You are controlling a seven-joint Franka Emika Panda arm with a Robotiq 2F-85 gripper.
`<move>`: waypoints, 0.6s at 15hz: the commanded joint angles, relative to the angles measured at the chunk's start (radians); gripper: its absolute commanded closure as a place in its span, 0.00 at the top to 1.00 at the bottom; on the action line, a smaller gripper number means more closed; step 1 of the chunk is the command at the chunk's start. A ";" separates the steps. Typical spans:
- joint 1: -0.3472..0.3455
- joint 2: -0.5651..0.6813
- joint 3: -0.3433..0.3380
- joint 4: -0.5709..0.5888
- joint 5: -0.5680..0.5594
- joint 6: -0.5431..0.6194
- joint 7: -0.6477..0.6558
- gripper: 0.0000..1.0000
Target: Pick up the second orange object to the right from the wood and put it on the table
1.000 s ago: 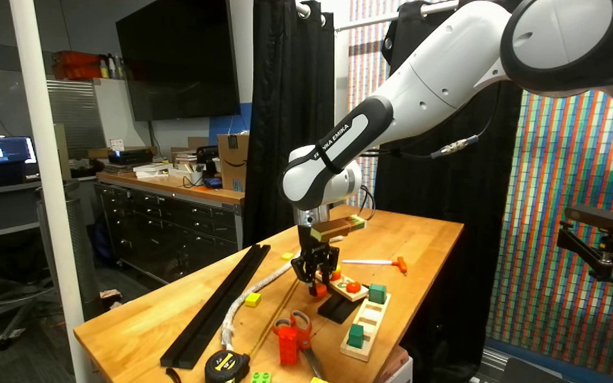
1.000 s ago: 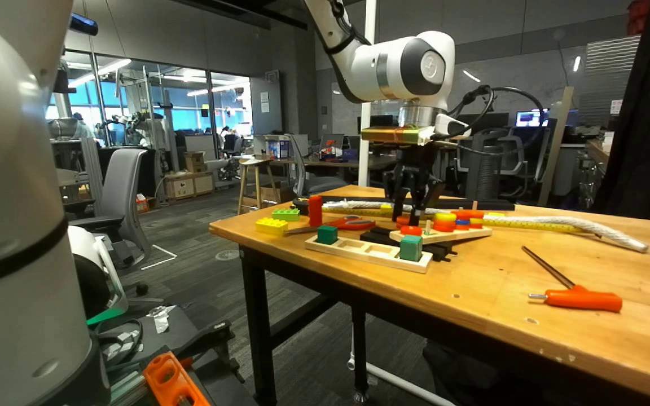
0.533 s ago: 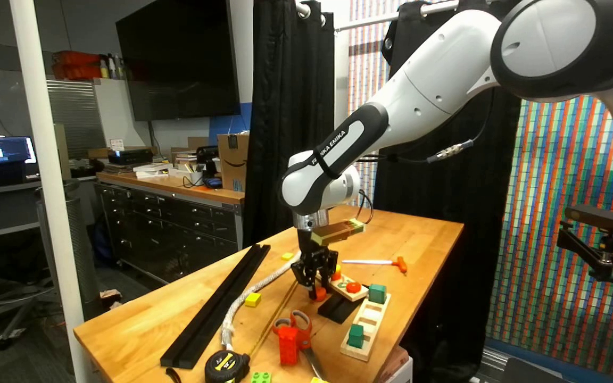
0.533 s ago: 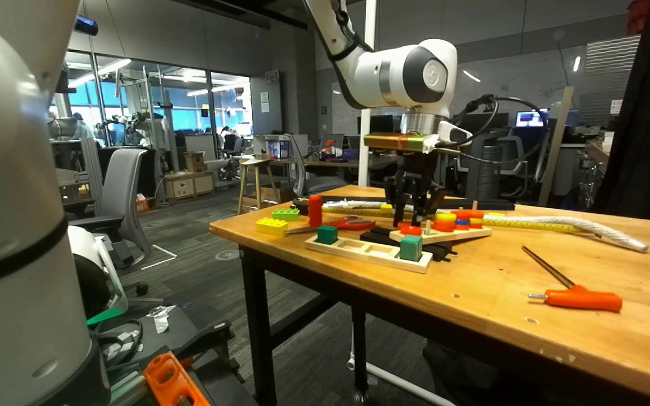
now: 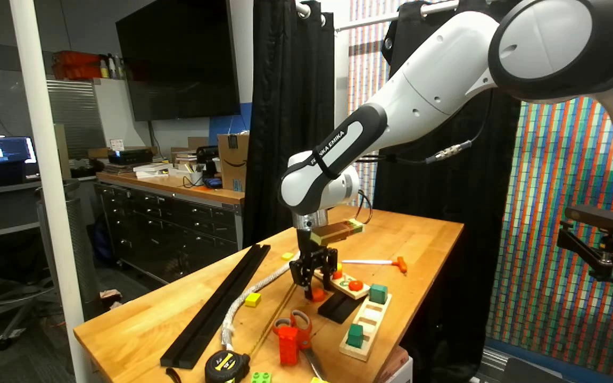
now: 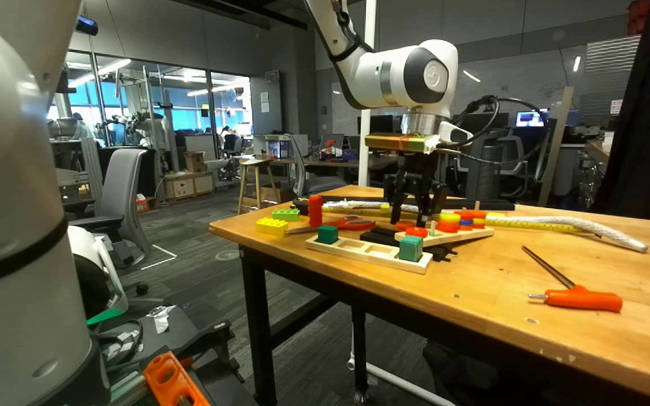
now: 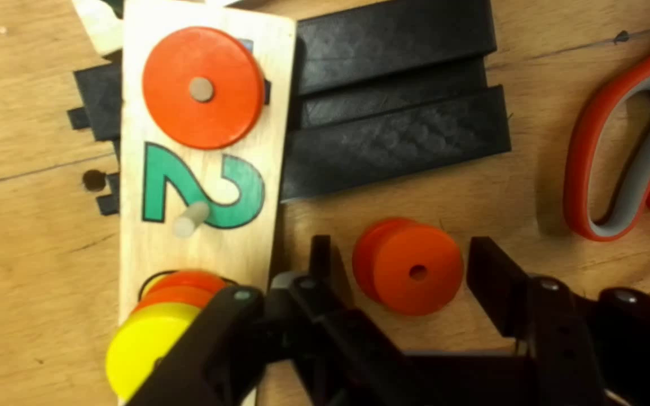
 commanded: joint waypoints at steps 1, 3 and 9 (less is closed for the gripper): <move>-0.002 -0.004 0.006 0.026 0.010 -0.018 0.009 0.97; 0.005 -0.026 0.001 0.014 0.002 -0.021 0.036 1.00; 0.041 -0.217 -0.025 -0.140 -0.061 0.000 0.261 1.00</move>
